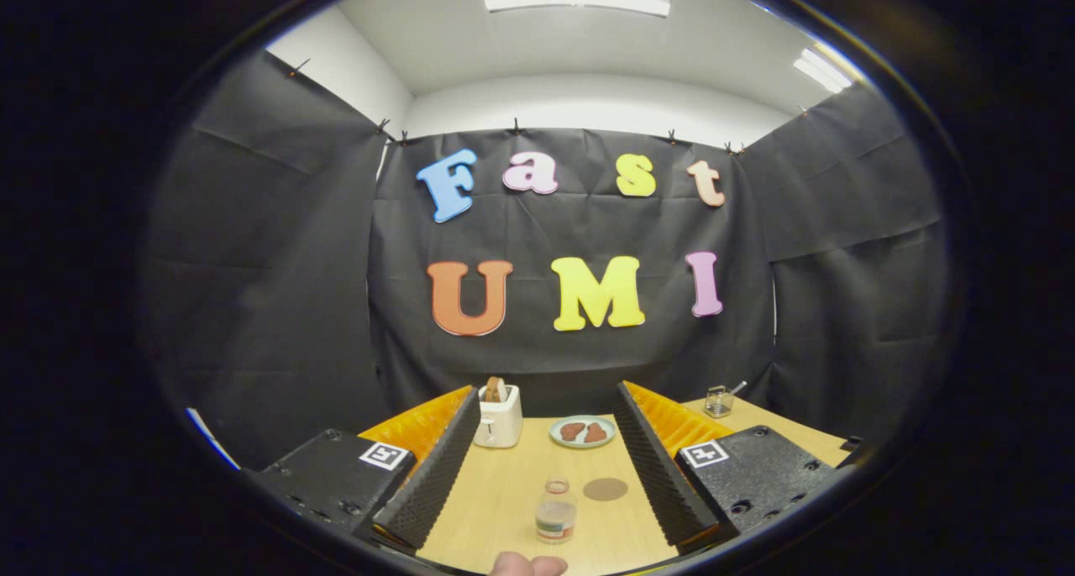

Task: Take the bottle from table, then pour the juice into the cup, finally place the bottle on the coaster

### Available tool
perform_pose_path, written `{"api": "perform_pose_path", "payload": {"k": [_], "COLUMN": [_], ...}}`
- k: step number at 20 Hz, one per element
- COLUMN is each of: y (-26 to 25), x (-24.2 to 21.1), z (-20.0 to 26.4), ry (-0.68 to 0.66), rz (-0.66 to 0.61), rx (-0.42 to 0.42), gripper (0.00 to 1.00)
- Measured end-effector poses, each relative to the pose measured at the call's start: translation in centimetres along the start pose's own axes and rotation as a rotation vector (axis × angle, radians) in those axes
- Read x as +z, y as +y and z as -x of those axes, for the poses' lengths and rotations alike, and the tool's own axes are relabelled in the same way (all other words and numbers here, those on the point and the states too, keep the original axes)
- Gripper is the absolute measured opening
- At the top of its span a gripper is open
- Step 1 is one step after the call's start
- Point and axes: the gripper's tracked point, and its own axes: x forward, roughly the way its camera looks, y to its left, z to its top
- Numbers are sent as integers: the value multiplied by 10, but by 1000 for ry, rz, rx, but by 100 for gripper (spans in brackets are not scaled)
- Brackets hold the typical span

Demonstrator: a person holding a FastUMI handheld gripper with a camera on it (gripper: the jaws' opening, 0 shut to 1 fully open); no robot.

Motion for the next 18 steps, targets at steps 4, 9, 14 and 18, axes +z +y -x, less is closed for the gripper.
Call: {"api": "perform_pose_path", "payload": {"k": [4, 9, 14, 18], "y": [-2, -5, -9, -15], "x": [0, -2, -17, -41], "z": [-2, -4, -5, -5], "ry": [7, 13, 37, 45], "rz": [-2, -4, -10, 8], "rx": [-9, -21, -30, -44], "gripper": [100, 100, 100, 100]}}
